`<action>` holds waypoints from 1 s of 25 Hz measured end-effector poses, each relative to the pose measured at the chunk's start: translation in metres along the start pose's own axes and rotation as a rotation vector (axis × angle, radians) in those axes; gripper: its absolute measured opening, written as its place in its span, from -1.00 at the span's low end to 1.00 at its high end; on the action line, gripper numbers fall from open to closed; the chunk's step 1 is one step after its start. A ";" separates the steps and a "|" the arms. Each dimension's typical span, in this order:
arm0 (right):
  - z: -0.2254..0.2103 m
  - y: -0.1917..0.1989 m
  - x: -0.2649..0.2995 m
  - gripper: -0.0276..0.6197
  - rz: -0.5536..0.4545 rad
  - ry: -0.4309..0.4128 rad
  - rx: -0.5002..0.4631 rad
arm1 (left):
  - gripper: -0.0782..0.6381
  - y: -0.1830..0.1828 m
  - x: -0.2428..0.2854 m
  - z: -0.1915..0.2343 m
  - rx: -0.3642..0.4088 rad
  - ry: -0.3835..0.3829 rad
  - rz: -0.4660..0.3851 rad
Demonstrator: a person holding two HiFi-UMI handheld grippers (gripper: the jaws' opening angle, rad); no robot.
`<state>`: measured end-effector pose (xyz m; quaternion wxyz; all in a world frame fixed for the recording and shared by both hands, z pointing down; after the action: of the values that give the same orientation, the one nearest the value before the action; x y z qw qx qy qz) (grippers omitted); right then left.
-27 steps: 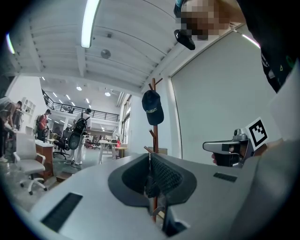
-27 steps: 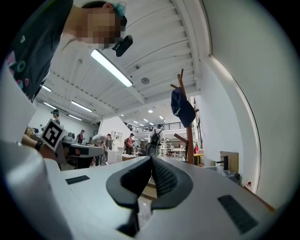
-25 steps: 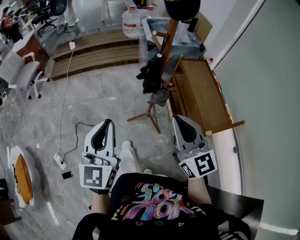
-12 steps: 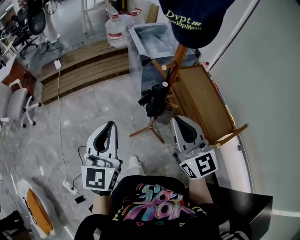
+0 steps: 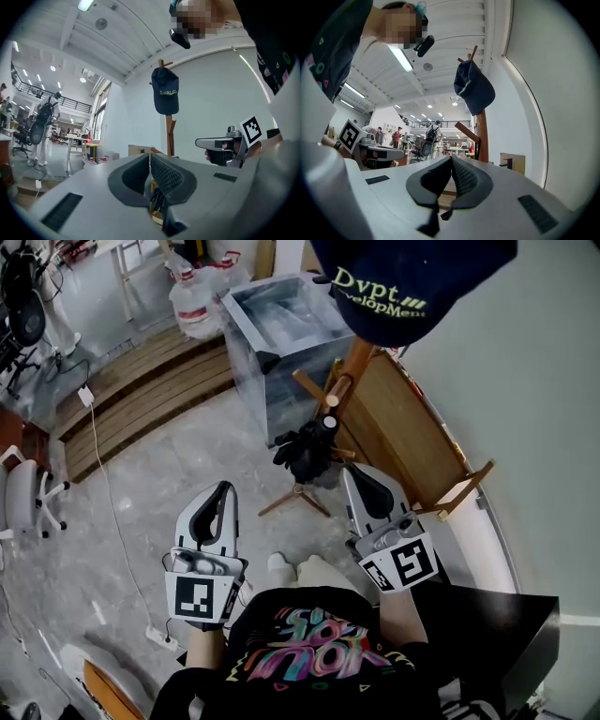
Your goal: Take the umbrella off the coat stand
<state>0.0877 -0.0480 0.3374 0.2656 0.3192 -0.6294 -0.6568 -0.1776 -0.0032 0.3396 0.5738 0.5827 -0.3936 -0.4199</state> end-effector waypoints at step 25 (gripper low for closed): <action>-0.056 0.004 0.019 -0.87 0.000 -0.066 -0.004 | -0.69 0.017 0.086 -0.041 0.003 0.103 0.021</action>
<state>0.1166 -0.0994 0.3393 0.2451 0.2969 -0.6365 -0.6683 -0.1092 -0.0711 0.3532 0.5968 0.6002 -0.3702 -0.3829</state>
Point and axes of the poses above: the fingertips, and each gripper's own axes: x forward along the fingers, z to its left, y out of its underside, the point moved 10 cm from there along -x, backward along the fingers, and after that the axes turned 2 degrees about x, right-handed, at the moved point
